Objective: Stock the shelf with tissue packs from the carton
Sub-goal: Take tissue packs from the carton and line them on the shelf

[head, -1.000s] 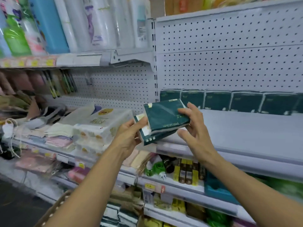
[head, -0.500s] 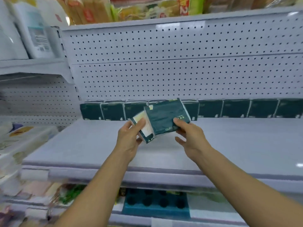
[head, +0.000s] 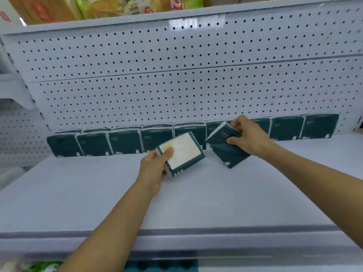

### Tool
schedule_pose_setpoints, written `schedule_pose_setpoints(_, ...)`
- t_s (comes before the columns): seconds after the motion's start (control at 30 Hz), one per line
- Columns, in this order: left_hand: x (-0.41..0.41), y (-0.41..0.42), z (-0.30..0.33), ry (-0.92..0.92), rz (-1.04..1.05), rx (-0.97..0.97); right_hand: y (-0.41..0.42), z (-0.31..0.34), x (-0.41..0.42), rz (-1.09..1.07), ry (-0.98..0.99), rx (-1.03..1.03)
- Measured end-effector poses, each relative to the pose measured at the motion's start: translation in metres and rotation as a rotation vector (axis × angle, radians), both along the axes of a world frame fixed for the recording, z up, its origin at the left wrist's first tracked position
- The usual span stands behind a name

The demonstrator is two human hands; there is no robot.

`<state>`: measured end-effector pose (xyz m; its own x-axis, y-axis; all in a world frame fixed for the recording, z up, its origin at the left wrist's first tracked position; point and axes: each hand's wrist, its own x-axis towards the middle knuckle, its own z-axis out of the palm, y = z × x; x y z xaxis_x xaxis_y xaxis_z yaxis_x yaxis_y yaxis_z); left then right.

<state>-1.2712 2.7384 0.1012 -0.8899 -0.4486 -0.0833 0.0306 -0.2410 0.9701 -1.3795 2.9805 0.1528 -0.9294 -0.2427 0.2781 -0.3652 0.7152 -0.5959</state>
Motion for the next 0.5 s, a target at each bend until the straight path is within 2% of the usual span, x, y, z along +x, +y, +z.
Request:
schedule_pose_setpoints(0.27,-0.034,-0.008,0.002,-0.019,-0.109,-0.108,0.013,-0.015,-0.022,0.087,0.007,0.095)
schedule_pose_setpoints(0.5,-0.048,-0.011,0.0,-0.012,-0.146,-0.117,0.016,-0.033,-0.039,0.051,0.266,0.482)
